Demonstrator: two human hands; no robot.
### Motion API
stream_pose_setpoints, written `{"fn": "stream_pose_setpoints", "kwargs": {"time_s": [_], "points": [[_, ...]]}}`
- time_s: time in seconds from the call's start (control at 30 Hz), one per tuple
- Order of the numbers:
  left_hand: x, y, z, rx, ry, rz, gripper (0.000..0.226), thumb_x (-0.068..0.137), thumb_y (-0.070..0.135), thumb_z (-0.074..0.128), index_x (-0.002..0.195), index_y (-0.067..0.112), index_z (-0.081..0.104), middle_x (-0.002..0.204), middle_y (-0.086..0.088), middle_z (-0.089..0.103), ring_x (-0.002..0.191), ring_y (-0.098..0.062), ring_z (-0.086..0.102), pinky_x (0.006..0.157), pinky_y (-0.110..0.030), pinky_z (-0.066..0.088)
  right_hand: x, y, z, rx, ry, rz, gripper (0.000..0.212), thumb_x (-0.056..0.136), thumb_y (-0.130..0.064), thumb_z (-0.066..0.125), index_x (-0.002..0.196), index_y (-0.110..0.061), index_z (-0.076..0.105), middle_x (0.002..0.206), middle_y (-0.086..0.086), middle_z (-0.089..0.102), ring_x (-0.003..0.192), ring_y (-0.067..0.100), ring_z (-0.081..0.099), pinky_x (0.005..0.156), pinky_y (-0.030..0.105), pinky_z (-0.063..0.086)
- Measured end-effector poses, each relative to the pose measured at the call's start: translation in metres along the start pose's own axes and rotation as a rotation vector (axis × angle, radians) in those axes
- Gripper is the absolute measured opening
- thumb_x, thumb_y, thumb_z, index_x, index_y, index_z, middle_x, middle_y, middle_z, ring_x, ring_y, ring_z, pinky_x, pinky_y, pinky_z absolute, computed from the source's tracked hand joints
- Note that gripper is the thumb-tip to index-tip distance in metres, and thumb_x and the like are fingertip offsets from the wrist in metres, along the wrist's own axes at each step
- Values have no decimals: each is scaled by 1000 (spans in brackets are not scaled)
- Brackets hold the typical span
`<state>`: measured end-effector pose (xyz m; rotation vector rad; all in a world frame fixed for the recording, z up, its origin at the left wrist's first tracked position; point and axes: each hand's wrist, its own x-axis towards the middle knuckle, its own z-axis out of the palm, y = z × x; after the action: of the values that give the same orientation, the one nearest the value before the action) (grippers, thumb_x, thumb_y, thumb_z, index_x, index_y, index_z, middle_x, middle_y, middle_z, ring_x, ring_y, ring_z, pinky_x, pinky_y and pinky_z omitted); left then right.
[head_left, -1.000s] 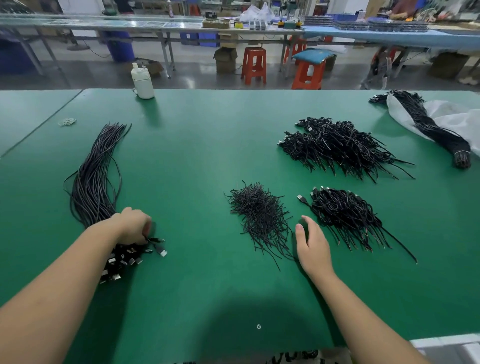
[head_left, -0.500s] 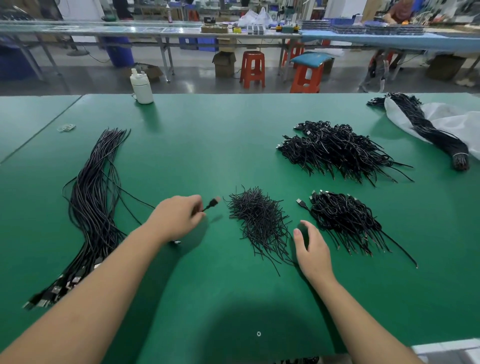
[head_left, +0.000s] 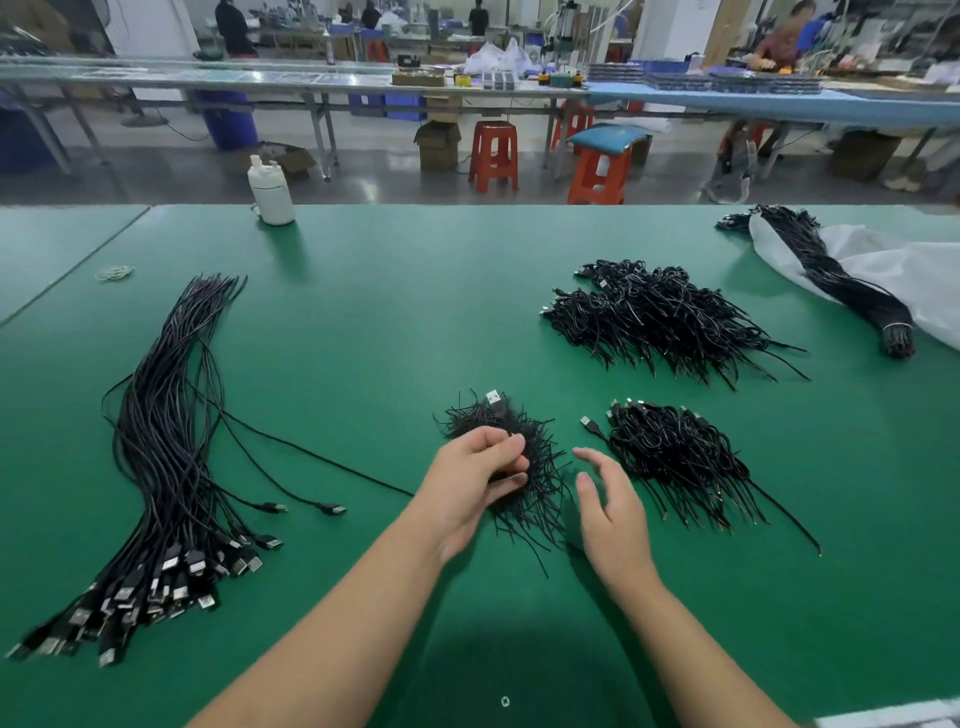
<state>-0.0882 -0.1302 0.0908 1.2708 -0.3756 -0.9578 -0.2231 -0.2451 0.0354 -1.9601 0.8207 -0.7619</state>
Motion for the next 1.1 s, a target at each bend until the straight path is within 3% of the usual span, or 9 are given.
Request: {"fn": "stream_pose_setpoints", "kwargs": {"time_s": [0.17, 0.3, 0.37, 0.47, 0.57, 0.77, 0.87, 0.93, 1.1], "points": [[-3, -2, 15, -29, 17, 71, 14, 87, 18, 72, 74, 20, 66, 73, -5, 62, 65, -14, 53, 65, -24, 41, 3, -55, 0, 287, -235, 8, 17, 101, -18, 53, 109, -22, 68, 90, -8, 72, 90, 7, 65, 86, 22, 50], [-6, 0, 17, -201, 39, 70, 10, 83, 15, 71, 79, 13, 62, 69, -5, 62, 59, -14, 55, 55, -21, 46, 10, -71, 0, 214, -281, 61, 18, 100, -16, 54, 99, -23, 71, 72, 10, 67, 67, 11, 57, 70, 30, 49], [-6, 2, 16, -236, 57, 69, 11, 81, 20, 70, 87, 13, 64, 71, 0, 63, 62, -10, 59, 54, -20, 48, 10, -73, 1, 193, -287, 45, 23, 101, -15, 52, 92, -20, 72, 63, 2, 61, 61, 10, 55, 65, 28, 45], [-5, 3, 11, -214, 14, 69, 34, 83, 29, 64, 108, 7, 69, 96, -3, 67, 82, -11, 62, 69, -20, 53, 7, -77, 3, 178, -299, 17, 27, 101, -14, 51, 83, -21, 70, 56, -9, 54, 54, 5, 51, 57, 20, 41], [-7, 7, 4, -41, -118, 66, 35, 99, 28, 47, 119, 9, 68, 121, -8, 70, 112, -17, 65, 83, -20, 53, 4, -80, 4, 167, -316, -5, 27, 101, -14, 52, 81, -21, 69, 52, -12, 50, 51, 5, 45, 54, 21, 37], [-10, 17, -2, 181, -224, 90, 46, 96, 40, 37, 115, 17, 72, 122, -4, 70, 118, -23, 62, 93, -29, 50, -3, -89, 5, 236, -382, -20, 32, 102, -11, 50, 77, -24, 65, 56, -9, 47, 53, 8, 43, 54, 18, 39], [-10, 20, -10, 151, -283, 52, 46, 99, 38, 37, 121, 13, 68, 124, -7, 68, 119, -34, 58, 93, -28, 53, -3, -89, 5, 234, -406, -29, 34, 102, -11, 48, 77, -26, 64, 58, -9, 48, 57, 11, 45, 59, 23, 42], [-10, 24, -16, 125, -319, 24, 47, 98, 37, 36, 123, 10, 66, 124, -10, 68, 118, -31, 57, 96, -30, 52, -2, -91, 5, 237, -426, -48, 34, 103, -10, 47, 77, -27, 63, 58, -10, 48, 58, 10, 45, 60, 24, 42], [-12, 35, -16, 373, -145, 246, 44, 91, 37, 36, 107, 22, 74, 116, 2, 73, 117, -18, 63, 112, -42, 38, -7, -90, 15, 340, -507, -38, 31, 105, -10, 41, 81, -15, 59, 58, -2, 43, 60, 18, 43, 62, 30, 44]]}}
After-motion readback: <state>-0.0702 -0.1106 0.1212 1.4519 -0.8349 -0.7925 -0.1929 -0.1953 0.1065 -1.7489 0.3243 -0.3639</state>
